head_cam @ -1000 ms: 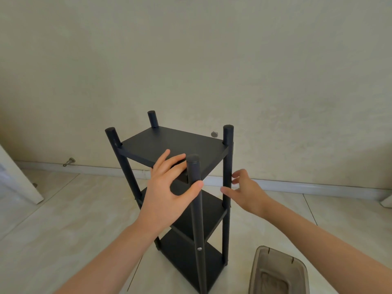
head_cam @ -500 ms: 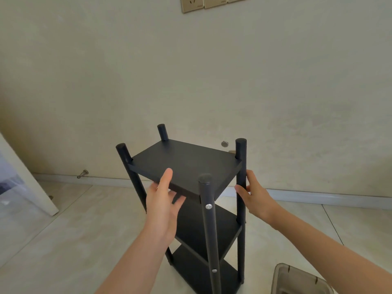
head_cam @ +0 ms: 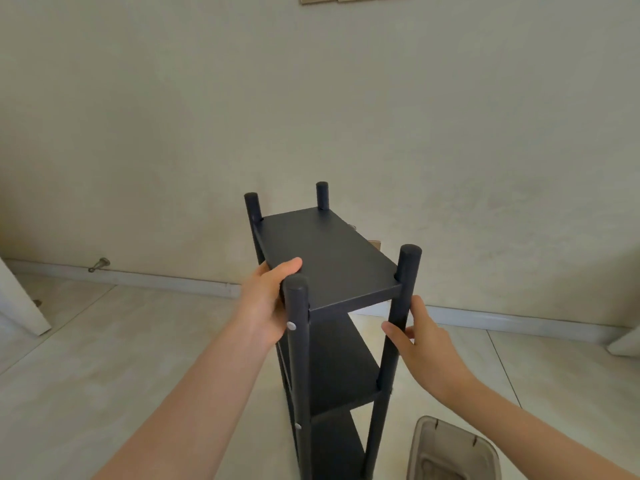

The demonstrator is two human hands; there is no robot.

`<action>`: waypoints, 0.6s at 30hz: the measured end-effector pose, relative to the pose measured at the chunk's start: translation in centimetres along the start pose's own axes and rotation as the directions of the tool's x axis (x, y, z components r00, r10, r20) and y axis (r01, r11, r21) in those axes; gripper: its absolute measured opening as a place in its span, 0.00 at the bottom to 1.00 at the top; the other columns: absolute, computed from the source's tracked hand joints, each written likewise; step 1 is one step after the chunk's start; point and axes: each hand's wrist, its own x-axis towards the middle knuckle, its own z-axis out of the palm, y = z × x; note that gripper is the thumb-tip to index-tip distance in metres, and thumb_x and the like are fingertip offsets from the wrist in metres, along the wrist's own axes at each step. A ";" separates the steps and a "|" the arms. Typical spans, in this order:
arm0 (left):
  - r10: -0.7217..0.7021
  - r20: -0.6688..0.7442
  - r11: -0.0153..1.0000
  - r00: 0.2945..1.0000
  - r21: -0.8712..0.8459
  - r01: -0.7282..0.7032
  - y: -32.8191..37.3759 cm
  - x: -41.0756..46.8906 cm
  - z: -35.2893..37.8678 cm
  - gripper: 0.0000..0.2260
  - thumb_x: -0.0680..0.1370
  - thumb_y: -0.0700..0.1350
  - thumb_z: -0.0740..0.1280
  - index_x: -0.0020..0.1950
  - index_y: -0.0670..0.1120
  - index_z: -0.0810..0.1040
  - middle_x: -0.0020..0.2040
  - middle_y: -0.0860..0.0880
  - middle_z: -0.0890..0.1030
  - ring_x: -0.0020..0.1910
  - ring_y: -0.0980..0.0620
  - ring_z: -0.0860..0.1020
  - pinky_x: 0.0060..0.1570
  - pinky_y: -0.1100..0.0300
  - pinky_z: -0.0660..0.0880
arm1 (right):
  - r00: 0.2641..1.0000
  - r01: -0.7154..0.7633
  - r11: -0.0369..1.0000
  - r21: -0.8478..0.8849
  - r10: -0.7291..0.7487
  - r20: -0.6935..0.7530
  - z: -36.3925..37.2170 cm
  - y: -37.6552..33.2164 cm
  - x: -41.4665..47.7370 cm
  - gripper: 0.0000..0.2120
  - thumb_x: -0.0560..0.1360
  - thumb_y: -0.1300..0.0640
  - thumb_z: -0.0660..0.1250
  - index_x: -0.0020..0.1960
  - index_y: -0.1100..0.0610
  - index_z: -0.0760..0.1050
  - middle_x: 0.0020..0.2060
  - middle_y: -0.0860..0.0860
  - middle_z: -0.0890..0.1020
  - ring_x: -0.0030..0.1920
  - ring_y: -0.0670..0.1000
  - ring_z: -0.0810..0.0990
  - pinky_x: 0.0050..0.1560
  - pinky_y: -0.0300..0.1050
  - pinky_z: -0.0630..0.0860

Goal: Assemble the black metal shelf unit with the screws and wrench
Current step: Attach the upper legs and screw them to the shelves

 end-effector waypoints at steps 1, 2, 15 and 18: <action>-0.012 -0.010 1.000 1.000 0.019 0.012 0.0 0.0 0.3 0.10 0.78 0.39 0.71 0.59 0.42 0.80 0.44 0.44 0.87 0.38 0.46 0.87 0.30 0.58 0.80 | 1.000 0.003 1.000 -0.017 -0.003 0.000 -0.1 -0.1 -0.5 0.12 0.81 0.49 0.60 0.59 0.43 0.58 0.45 0.39 0.75 0.35 0.40 0.75 0.29 0.25 0.72; -0.026 -0.020 0.999 0.999 0.045 0.027 -0.2 0.0 0.4 0.09 0.78 0.40 0.72 0.57 0.42 0.80 0.40 0.45 0.87 0.34 0.47 0.86 0.27 0.59 0.79 | 1.000 0.004 0.999 -0.037 -0.004 -0.003 -0.2 -0.1 -1.0 0.11 0.81 0.49 0.59 0.58 0.43 0.57 0.42 0.38 0.75 0.34 0.41 0.76 0.28 0.25 0.71; -0.014 -0.028 0.988 1.000 0.150 0.018 -0.1 0.1 0.7 0.04 0.78 0.42 0.71 0.51 0.45 0.80 0.39 0.48 0.85 0.32 0.50 0.83 0.27 0.62 0.78 | 0.999 0.044 0.997 -0.070 -0.043 0.009 -0.9 -0.5 -1.6 0.09 0.82 0.49 0.58 0.56 0.44 0.57 0.39 0.39 0.76 0.35 0.45 0.79 0.29 0.30 0.73; -0.027 -0.100 0.985 0.995 0.166 0.043 -0.1 -0.3 0.5 0.08 0.76 0.50 0.73 0.47 0.46 0.80 0.45 0.48 0.82 0.42 0.48 0.81 0.33 0.61 0.76 | 0.998 0.055 0.996 -0.072 -0.054 0.017 -0.9 -0.5 -1.6 0.09 0.82 0.48 0.58 0.56 0.44 0.58 0.38 0.40 0.77 0.35 0.46 0.79 0.29 0.32 0.73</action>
